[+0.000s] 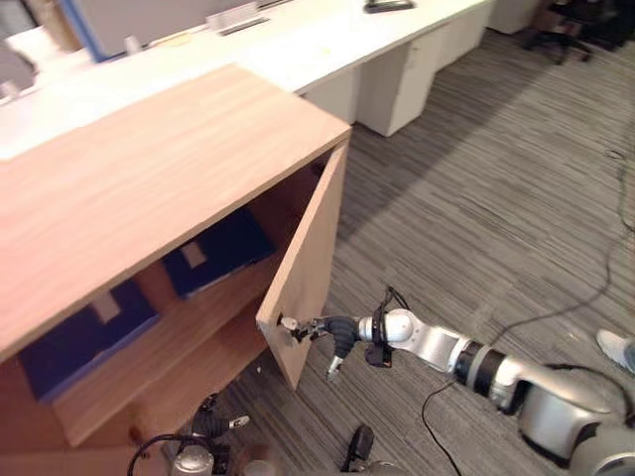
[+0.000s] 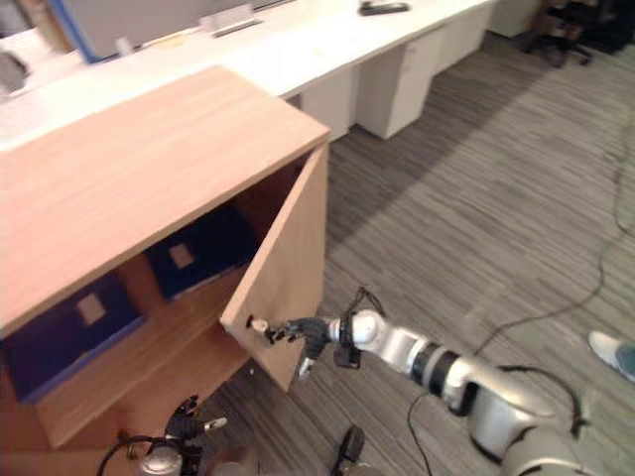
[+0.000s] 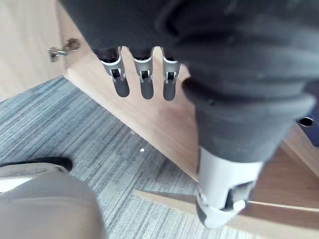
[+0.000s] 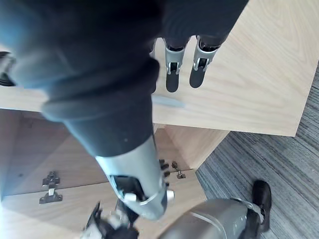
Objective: Walk over to the cabinet, pick up the folder, carry it to the office cabinet, place the folder inside the office cabinet, then close the office cabinet door
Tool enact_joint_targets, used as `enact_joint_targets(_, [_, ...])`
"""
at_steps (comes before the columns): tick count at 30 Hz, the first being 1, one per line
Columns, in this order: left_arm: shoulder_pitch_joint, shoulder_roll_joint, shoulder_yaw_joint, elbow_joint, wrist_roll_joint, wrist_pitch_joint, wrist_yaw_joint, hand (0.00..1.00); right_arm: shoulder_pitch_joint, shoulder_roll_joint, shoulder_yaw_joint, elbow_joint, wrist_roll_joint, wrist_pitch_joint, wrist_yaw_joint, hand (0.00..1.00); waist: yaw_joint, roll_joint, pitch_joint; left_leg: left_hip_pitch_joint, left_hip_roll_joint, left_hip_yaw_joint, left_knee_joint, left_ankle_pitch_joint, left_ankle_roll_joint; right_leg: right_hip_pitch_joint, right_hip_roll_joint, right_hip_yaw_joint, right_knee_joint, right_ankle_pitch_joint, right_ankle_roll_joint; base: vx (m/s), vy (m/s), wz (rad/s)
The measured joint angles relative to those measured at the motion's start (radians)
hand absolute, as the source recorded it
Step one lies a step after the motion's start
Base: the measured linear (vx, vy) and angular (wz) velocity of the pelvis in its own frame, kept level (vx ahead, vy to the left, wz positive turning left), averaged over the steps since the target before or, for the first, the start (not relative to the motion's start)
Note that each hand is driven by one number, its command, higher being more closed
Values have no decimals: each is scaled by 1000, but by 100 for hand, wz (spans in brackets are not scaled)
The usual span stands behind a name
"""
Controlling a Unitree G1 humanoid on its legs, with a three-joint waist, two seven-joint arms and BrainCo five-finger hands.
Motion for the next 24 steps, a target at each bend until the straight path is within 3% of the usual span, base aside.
enact_joint_targets(3, [7,-8,1,0,-7,8,4,0,47,112,-110,145,-84,-7,-71,0,3,0,8,20,22,87,-100,5,9,2,16,-60,0,-4,3,-21,-6,64])
enact_joint_targets(5, [7,-14,11,0,-15,11,14,0,110,235,-266,304,-137,2,-138,0,26,-5,28,56,8,84,-174,10,-8,16,8,-78,0,-3,4,7,70,30])
enact_joint_targets(8, [13,-23,20,3,-45,14,33,0,173,328,-409,399,-99,8,-234,0,23,-5,28,74,-21,80,-218,24,6,19,-17,-87,-1,4,15,36,97,17])
enact_joint_targets(10, [17,-26,20,9,-67,15,53,0,189,368,-514,457,-10,10,-311,0,19,-5,28,100,-49,84,-275,49,14,19,-35,-86,-1,11,25,74,100,5])
enact_joint_targets(14, [9,-27,12,12,-99,16,68,0,193,390,-683,557,235,10,-400,0,19,-6,28,130,-81,79,-329,75,20,24,-63,-92,0,25,38,110,103,6])
enact_joint_targets(18, [-26,-35,-31,11,-117,16,78,0,195,386,-786,619,409,16,-435,0,9,-7,27,130,-113,38,-330,77,28,45,-94,-134,0,29,44,134,107,33])
enact_joint_targets(22, [-36,-59,-78,11,-119,15,78,0,202,388,-880,627,498,16,-450,0,1,-14,23,141,-150,-7,-330,78,53,88,-132,-180,5,28,50,88,121,42])
enact_joint_targets(24, [-34,-62,-86,12,-127,16,79,0,209,387,-909,632,498,16,-457,0,-4,-13,23,142,-177,-39,-332,83,75,89,-178,-207,67,1,93,48,125,48])
